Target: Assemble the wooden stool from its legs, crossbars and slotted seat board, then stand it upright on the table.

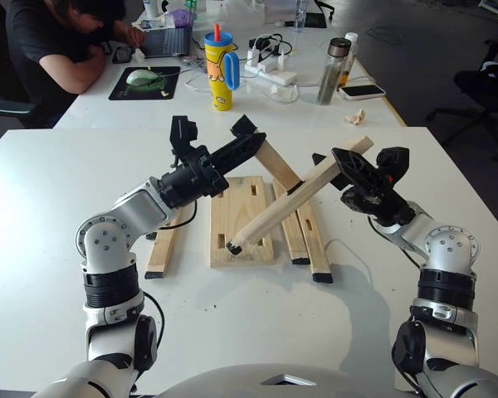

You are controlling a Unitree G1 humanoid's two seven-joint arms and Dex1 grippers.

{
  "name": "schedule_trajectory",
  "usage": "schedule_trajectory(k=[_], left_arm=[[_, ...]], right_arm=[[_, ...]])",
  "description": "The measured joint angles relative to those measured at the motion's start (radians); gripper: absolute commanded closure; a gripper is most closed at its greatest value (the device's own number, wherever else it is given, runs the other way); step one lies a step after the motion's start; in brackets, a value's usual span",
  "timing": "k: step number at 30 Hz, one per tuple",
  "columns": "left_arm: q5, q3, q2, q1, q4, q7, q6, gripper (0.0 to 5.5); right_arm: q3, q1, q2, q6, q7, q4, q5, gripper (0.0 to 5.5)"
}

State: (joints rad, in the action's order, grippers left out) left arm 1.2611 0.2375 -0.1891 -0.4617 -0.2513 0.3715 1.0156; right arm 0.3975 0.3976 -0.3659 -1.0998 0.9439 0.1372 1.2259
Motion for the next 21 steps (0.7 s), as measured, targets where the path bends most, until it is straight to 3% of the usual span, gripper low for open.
schedule_trajectory(k=[7, 11, 12, 21], left_arm=[[0.036, 0.003, -0.001, 0.000, 0.014, -0.019, -0.011, 5.09], [0.048, 0.001, -0.002, 0.000, 0.021, -0.022, -0.018, 5.09], [0.045, -0.001, -0.003, 0.000, 0.020, -0.018, -0.023, 4.73], [0.020, 0.018, 0.002, -0.007, 0.045, -0.020, -0.124, 3.56]], right_arm=[[-0.013, 0.000, -0.006, 0.005, 0.024, 0.000, -0.001, 3.32], [-0.016, 0.004, -0.007, 0.013, 0.038, 0.002, 0.000, 3.46], [-0.017, 0.005, -0.007, 0.014, 0.038, 0.003, -0.001, 3.46], [-0.026, 0.013, -0.023, 0.042, 0.052, 0.035, -0.042, 3.46]])
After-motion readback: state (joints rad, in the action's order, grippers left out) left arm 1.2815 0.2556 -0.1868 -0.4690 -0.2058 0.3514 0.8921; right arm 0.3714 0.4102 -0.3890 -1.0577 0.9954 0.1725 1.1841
